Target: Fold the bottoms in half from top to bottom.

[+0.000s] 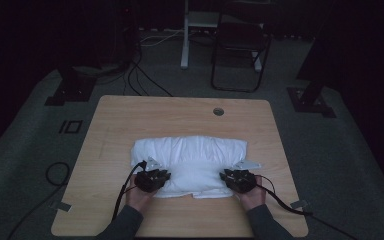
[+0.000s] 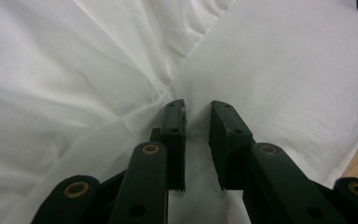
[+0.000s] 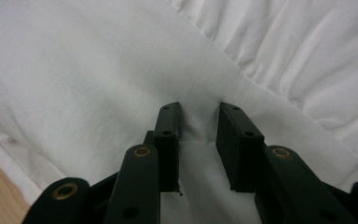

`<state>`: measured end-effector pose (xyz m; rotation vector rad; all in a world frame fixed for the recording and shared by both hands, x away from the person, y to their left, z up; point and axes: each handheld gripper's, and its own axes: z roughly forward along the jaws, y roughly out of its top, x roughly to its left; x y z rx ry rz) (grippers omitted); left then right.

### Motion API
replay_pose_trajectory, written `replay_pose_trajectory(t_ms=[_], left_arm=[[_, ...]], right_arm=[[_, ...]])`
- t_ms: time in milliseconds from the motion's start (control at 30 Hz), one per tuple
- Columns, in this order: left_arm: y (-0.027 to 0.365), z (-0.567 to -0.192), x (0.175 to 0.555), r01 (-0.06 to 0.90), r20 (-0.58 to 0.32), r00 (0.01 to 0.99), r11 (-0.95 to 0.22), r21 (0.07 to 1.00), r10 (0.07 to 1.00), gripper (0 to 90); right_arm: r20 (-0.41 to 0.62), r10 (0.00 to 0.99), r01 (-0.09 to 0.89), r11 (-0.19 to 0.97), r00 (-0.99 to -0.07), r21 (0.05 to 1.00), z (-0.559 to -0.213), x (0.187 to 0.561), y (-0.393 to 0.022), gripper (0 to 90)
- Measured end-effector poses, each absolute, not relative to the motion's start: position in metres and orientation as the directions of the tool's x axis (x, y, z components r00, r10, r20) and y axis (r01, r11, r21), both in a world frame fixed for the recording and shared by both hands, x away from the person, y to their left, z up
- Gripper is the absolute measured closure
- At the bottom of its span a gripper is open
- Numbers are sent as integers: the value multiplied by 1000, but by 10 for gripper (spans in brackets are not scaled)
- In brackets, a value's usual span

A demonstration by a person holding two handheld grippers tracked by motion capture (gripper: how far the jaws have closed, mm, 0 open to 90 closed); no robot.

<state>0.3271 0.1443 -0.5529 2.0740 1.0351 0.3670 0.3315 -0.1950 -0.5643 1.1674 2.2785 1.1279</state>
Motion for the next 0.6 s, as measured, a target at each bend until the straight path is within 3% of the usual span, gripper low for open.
replay_pose_trajectory(t_ms=[333, 433, 500, 567, 600], left_arm=[[155, -554, 307, 555, -102, 628, -351, 754, 772, 761], [163, -544, 301, 514, -111, 633, -308, 801, 766, 586], [170, -532, 301, 464, -70, 598, -273, 843, 799, 462], [176, -527, 302, 452, -62, 568, -249, 857, 820, 397], [188, -520, 308, 461, -86, 505, -183, 868, 859, 397]], right_arm=[[89, 781, 540, 339, -618, 770, -565, 323, -190, 697], [90, 777, 537, 342, -623, 771, -565, 321, -188, 697], [96, 776, 539, 338, -623, 772, -565, 322, -189, 696], [98, 776, 540, 335, -622, 773, -566, 322, -189, 696], [100, 776, 540, 334, -622, 773, -566, 322, -189, 695]])
